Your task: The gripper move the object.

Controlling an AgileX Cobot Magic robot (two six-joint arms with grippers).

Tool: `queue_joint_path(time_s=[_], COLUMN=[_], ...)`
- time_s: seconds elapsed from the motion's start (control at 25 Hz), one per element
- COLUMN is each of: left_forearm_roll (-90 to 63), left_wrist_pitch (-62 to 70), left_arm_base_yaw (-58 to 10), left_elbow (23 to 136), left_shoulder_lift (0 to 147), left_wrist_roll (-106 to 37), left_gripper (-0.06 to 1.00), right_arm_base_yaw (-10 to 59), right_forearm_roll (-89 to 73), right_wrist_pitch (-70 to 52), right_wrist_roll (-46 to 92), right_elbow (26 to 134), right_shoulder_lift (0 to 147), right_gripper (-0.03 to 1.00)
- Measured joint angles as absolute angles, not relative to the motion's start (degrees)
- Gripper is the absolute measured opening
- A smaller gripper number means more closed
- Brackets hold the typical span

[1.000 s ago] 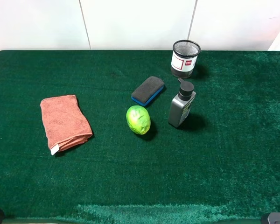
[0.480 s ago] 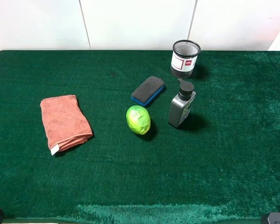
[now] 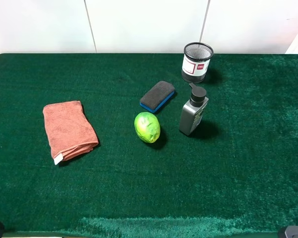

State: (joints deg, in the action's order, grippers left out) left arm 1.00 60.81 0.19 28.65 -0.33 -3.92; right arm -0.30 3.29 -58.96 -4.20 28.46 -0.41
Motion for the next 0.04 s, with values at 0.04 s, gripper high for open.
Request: queue_joint_path(time_s=[0.04], left_forearm_roll=[1.0], left_wrist_pitch=[60.8], left_arm_base_yaw=[0.2], left_elbow=[28.7], left_shoulder_lift=[-0.3], left_wrist_roll=[-3.9], left_gripper=[0.99], right_arm_base_yaw=[-0.3], right_forearm_roll=[3.3], right_wrist_pitch=[-59.0], right_wrist_roll=[-4.2], right_elbow=[28.5], right_shoulder_lift=[-0.4], right_gripper=[0.70])
